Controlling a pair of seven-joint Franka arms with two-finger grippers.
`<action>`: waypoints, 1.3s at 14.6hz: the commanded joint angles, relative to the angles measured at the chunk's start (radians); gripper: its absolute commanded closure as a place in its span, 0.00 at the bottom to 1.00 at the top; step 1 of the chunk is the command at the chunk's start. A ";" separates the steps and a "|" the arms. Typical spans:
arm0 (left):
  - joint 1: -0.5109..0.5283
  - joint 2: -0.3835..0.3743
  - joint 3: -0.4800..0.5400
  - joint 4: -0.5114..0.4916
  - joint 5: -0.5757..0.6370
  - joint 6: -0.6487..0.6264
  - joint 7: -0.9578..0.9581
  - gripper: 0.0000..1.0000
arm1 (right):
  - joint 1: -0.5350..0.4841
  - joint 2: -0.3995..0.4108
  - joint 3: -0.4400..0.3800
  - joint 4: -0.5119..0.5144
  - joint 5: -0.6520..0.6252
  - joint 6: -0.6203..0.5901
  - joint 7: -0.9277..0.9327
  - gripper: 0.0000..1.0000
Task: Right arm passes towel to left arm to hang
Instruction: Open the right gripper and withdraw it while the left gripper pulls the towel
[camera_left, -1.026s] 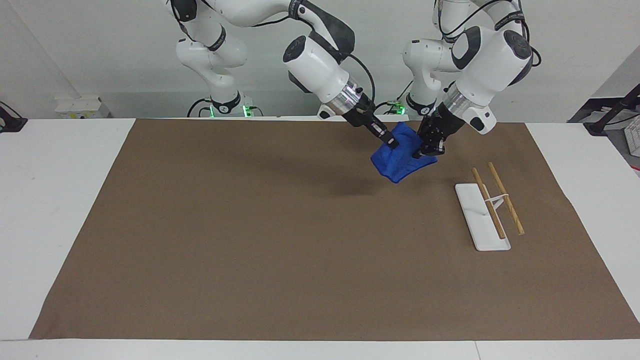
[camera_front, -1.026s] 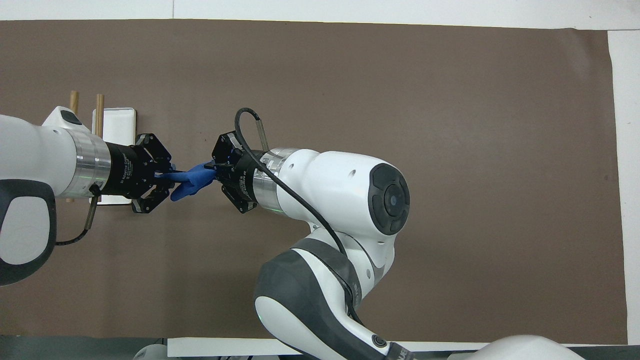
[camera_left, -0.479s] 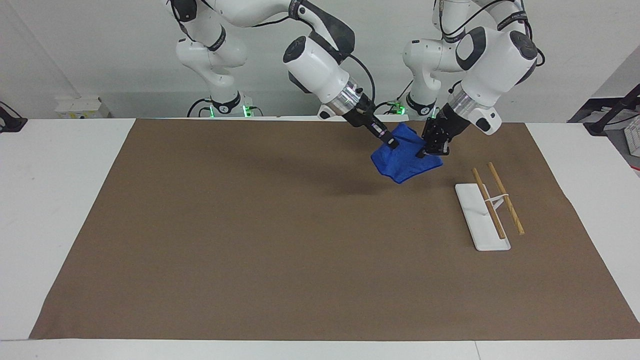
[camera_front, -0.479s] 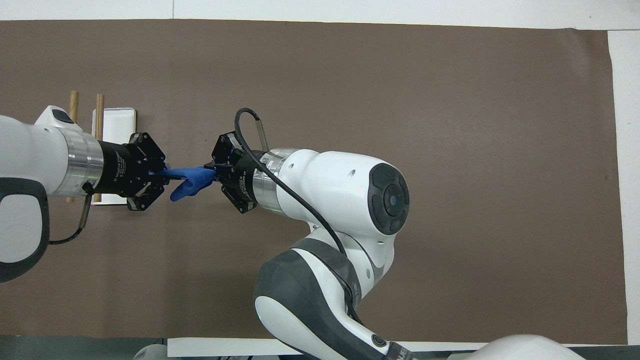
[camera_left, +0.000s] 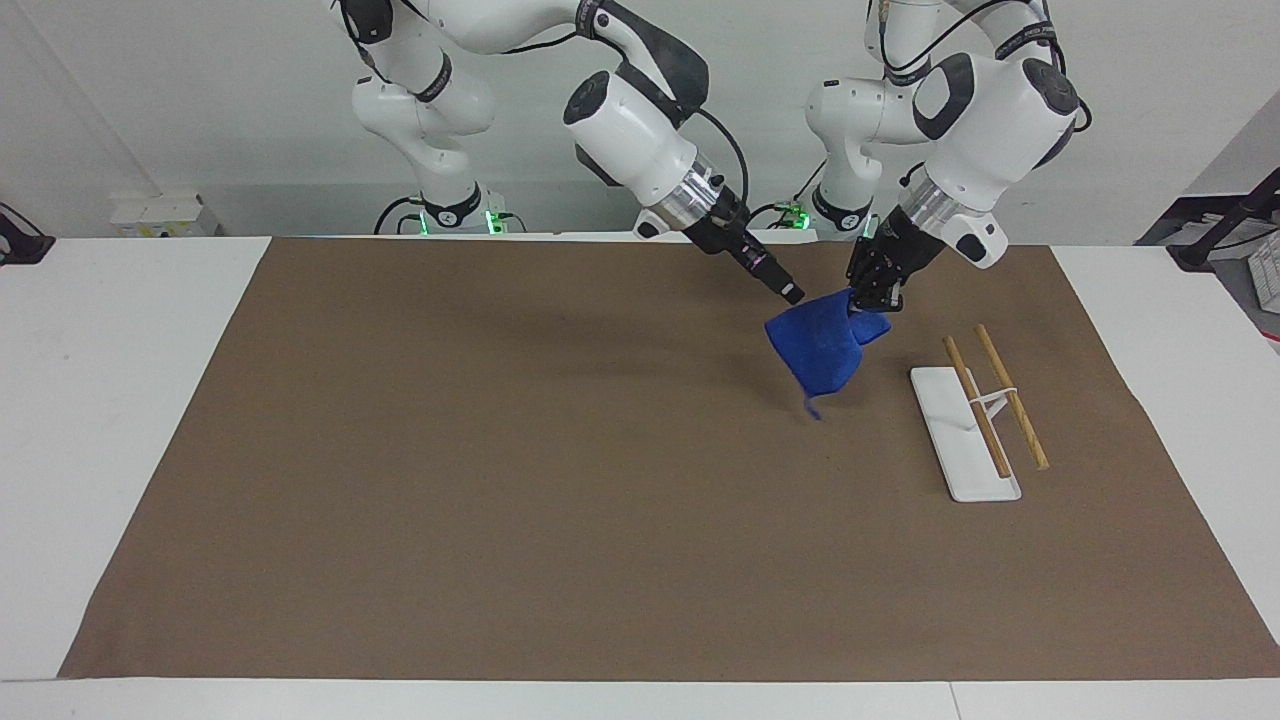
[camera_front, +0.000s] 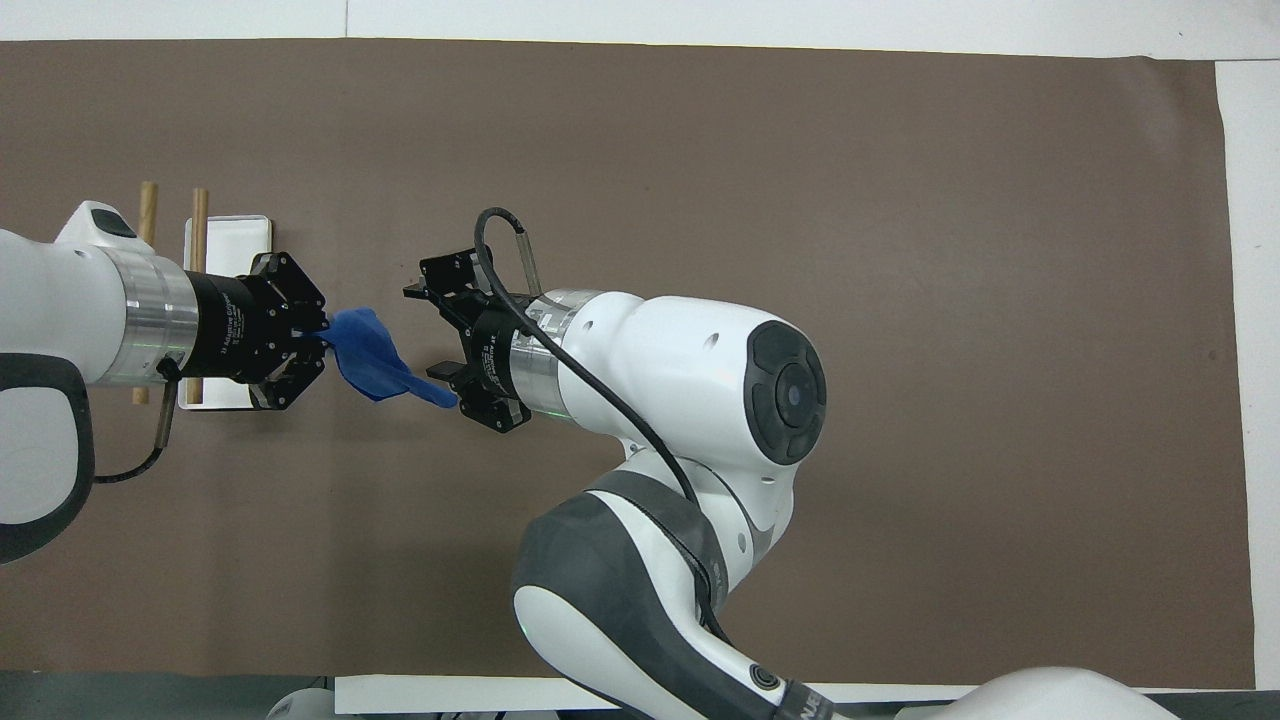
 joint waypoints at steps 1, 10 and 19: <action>0.025 0.023 0.002 0.025 0.001 0.062 0.089 1.00 | -0.017 -0.030 0.004 -0.030 -0.002 -0.009 -0.159 0.00; 0.194 0.026 0.002 0.017 0.004 0.089 0.742 0.99 | -0.049 -0.202 -0.331 -0.222 -0.004 -0.332 -1.296 0.00; 0.271 0.040 0.002 -0.076 0.002 0.347 0.748 0.96 | -0.048 -0.277 -0.766 -0.164 -0.413 -0.726 -1.574 0.00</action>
